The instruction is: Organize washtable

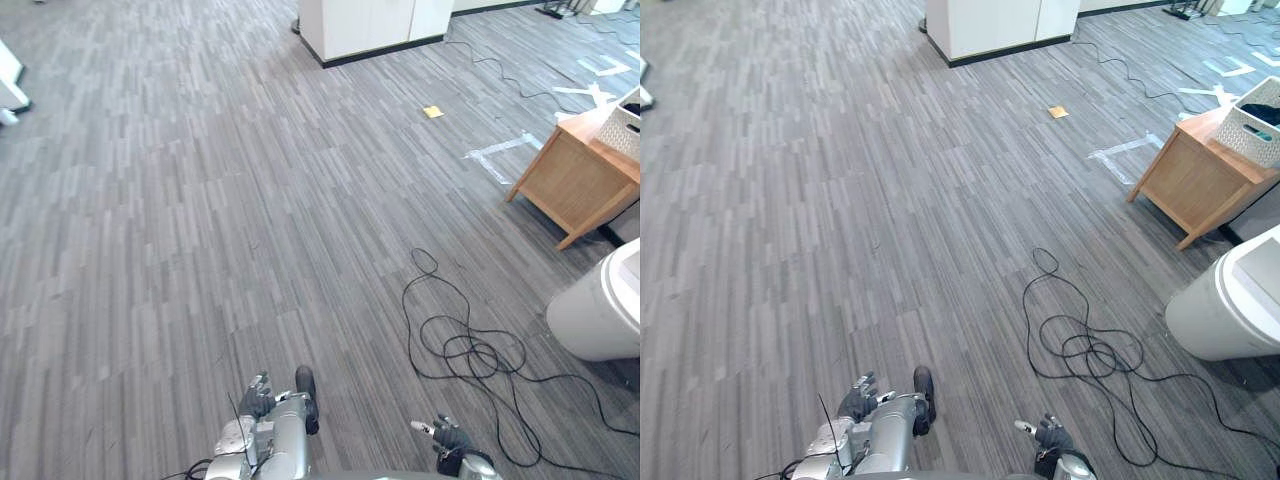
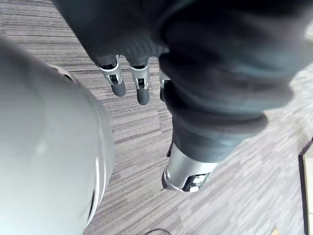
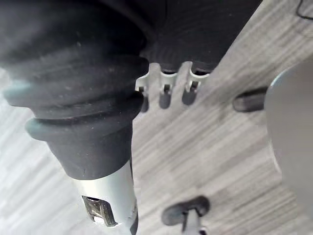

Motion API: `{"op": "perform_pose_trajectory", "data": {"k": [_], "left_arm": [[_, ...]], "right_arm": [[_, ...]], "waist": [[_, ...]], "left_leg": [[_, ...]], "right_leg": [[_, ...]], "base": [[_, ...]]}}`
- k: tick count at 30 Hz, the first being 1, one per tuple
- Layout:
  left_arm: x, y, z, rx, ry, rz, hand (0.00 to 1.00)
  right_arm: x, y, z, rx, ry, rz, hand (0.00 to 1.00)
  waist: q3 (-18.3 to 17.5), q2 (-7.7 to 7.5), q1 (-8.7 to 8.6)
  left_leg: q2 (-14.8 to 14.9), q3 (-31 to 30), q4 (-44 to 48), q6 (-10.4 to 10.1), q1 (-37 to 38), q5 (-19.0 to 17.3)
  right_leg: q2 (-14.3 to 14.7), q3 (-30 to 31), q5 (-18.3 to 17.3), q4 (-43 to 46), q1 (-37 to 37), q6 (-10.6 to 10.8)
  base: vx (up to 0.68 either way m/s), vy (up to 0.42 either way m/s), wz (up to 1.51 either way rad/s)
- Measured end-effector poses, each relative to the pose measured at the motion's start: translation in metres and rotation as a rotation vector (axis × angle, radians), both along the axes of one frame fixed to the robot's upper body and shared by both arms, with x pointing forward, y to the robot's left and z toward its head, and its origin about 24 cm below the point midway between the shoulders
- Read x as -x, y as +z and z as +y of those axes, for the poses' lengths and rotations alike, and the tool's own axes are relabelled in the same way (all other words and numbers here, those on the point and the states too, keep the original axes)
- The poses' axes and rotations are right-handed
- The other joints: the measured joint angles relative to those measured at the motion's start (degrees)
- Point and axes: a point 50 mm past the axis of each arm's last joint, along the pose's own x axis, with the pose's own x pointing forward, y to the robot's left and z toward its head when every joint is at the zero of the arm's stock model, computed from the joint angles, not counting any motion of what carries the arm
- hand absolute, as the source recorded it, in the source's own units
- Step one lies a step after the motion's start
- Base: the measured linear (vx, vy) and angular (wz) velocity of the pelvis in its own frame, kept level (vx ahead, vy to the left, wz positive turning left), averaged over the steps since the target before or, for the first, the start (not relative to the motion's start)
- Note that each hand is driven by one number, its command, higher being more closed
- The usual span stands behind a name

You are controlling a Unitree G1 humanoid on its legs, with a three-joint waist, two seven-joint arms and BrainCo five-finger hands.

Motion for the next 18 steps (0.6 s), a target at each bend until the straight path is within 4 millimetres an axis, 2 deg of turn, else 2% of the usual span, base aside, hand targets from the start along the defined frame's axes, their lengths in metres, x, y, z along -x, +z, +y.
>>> {"op": "perform_pose_trajectory", "data": {"k": [1, 2, 3, 4, 5, 6, 7, 8, 9, 10, 11, 12, 13, 14, 15, 16, 17, 18], "left_arm": [[0.0, 0.0, 0.003, -0.009, 0.0, -0.001, 0.0], [0.005, -0.002, 0.005, -0.019, 0.009, 0.014, 0.0], [0.008, -0.003, 0.007, -0.026, 0.013, 0.022, 0.0], [0.016, -0.006, 0.008, -0.037, 0.015, 0.044, 0.0], [0.021, -0.008, 0.007, -0.048, -0.005, 0.059, 0.0], [0.022, -0.008, 0.006, -0.057, -0.02, 0.063, 0.0], [0.023, -0.009, 0.004, -0.06, -0.042, 0.072, 0.0], [0.024, -0.01, 0.003, -0.057, -0.051, 0.079, 0.0], [0.029, -0.013, -0.002, -0.045, -0.065, 0.101, 0.0], [0.033, -0.016, -0.007, -0.03, -0.075, 0.123, 0.0], [0.034, -0.017, -0.007, -0.024, -0.072, 0.132, 0.0], [0.037, -0.02, -0.007, -0.011, -0.053, 0.16, 0.0], [0.038, -0.022, -0.007, -0.002, -0.039, 0.176, 0.0], [0.04, -0.024, -0.007, 0.01, -0.02, 0.194, 0.0], [0.043, -0.026, -0.006, 0.023, 0.012, 0.211, 0.0], [0.048, -0.028, -0.002, 0.03, 0.05, 0.229, 0.0], [0.051, -0.029, 0.0, 0.035, 0.078, 0.238, 0.0], [0.063, -0.032, 0.007, 0.049, 0.165, 0.263, 0.0]], "right_arm": [[0.002, -0.001, 0.001, -0.001, 0.009, 0.012, 0.0], [0.008, -0.004, 0.004, -0.013, 0.014, 0.034, 0.0], [0.012, -0.005, 0.006, -0.022, 0.01, 0.043, 0.0], [0.019, -0.007, 0.009, -0.042, -0.027, 0.054, 0.0], [0.021, -0.007, 0.01, -0.049, -0.05, 0.046, 0.0], [0.021, -0.007, 0.012, -0.056, -0.055, 0.041, 0.0], [0.021, -0.006, 0.011, -0.065, -0.083, 0.032, 0.0], [0.02, -0.006, 0.009, -0.069, -0.105, 0.023, 0.0], [0.021, -0.004, 0.004, -0.065, -0.145, 0.01, 0.0], [0.021, -0.002, -0.002, -0.058, -0.182, -0.015, 0.0], [0.02, -0.001, -0.004, -0.055, -0.2, -0.027, 0.0], [0.019, 0.001, -0.009, -0.049, -0.226, -0.045, 0.0], [0.018, 0.001, -0.012, -0.045, -0.233, -0.048, 0.0], [0.02, 0.001, -0.017, -0.036, -0.242, -0.044, 0.0], [0.025, 0.001, -0.019, -0.029, -0.25, -0.033, 0.0], [0.03, 0.0, -0.022, -0.031, -0.283, -0.023, 0.0], [0.034, -0.001, -0.021, -0.037, -0.304, -0.015, 0.0], [0.04, -0.003, -0.019, -0.052, -0.328, 0.006, 0.0]], "waist": [[-0.13, -0.67, 0.41], [-0.72, -2.01, 0.66], [-1.16, -2.71, 0.74], [-2.55, -3.55, 0.68], [-3.83, -4.06, -0.24], [-3.97, -4.3, -0.55], [-3.93, -4.59, -1.24], [-3.8, -4.8, -1.79], [-3.49, -4.18, -2.68], [-3.4, -3.24, -3.52], [-3.39, -2.89, -3.7], [-2.94, -2.54, -4.64], [-2.75, -2.23, -5.04], [-2.38, -1.54, -5.36], [-2.05, -0.61, -5.68], [-1.87, -0.48, -6.15], [-1.68, -0.31, -6.52], [-1.45, 0.15, -6.51]], "left_leg": [[-0.42, 1.11, 1.17, 1.96, 0.75, -1.67], [-1.98, 2.74, 0.3, 3.09, 4.09, -3.5], [-3.04, 3.53, -0.64, 3.44, 6.19, -4.5], [-5.08, 4.35, -2.4, 3.78, 9.89, -6.69], [-6.93, 4.12, -3.25, 4.44, 12.74, -9.03], [-7.92, 3.56, -3.76, 4.38, 14.24, -10.28], [-10.04, 2.2, -5.37, 4.69, 17.86, -11.71], [-11.02, 1.31, -6.93, 4.85, 20.41, -12.03], [-12.18, -0.92, -10.37, 5.63, 25.74, -12.7], [-12.32, -3.2, -13.44, 5.98, 30.41, -13.03], [-12.3, -4.3, -14.7, 5.94, 32.46, -13.22], [-11.97, -6.78, -15.75, 5.68, 36.52, -14.04], [-11.7, -7.97, -15.97, 5.63, 37.9, -14.69], [-10.98, -9.49, -16.8, 5.24, 39.92, -15.45], [-10.05, -11.22, -17.95, 4.58, 41.98, -16.49], [-9.46, -12.3, -19.57, 3.35, 44.44, -17.26], [-8.89, -12.48, -20.2, 2.56, 45.98, -18.08], [-7.73, -13.41, -19.92, 1.27, 49.35, -20.03]], "right_leg": [[-1.34, 1.53, 2.54, 4.2, -1.68, 2.37], [-3.49, 4.15, 4.49, 10.78, -3.64, 5.18], [-4.2, 5.3, 5.75, 14.89, -4.77, 7.13], [-5.54, 7.14, 9.6, 24.02, -7.85, 9.28], [-6.03, 8.83, 16.29, 34.36, -11.83, 11.39], [-5.93, 9.63, 18.27, 40.69, -14.41, 13.66], [-5.83, 8.65, 17.59, 53.33, -19.53, 14.08], [-5.94, 6.85, 15.96, 58.47, -21.37, 12.99], [-6.13, 2.39, 10.93, 64.71, -24.52, 8.56], [-6.0, -3.43, 5.69, 66.41, -28.05, 4.01], [-5.97, -5.9, 3.13, 65.85, -30.06, 2.91], [-5.82, -10.39, -2.05, 60.61, -34.93, 2.19], [-5.24, -11.11, -2.95, 56.6, -36.67, 1.88], [-4.09, -11.52, -2.87, 47.9, -38.79, 1.66], [-2.99, -11.29, -0.2, 33.29, -40.45, 2.27], [-3.02, -10.91, 4.46, 19.23, -41.13, 3.2], [-3.19, -10.61, 6.53, 14.2, -41.29, 3.51], [-2.89, -9.28, 6.86, 12.42, -41.56, 2.95]], "base": [[0.62, 0.35, -0.22], [0.73, 0.416, -0.25], [0.6, 0.343, -0.23], [0.66, 0.358, -0.01], [0.53, 0.269, 0.13], [0.61, 0.276, 0.33], [0.4, 0.148, 0.39], [0.51, 0.15, 0.65], [0.53, 0.114, 0.83], [0.53, 0.099, 0.86], [0.55, 0.062, 1.04], [0.46, 0.017, 0.9], [0.61, -0.026, 1.05], [0.75, -0.103, 1.04], [0.93, -0.174, 1.36], [0.68, -0.146, 1.31], [0.77, -0.227, 1.22], [0.63, -0.203, 0.81]]}}
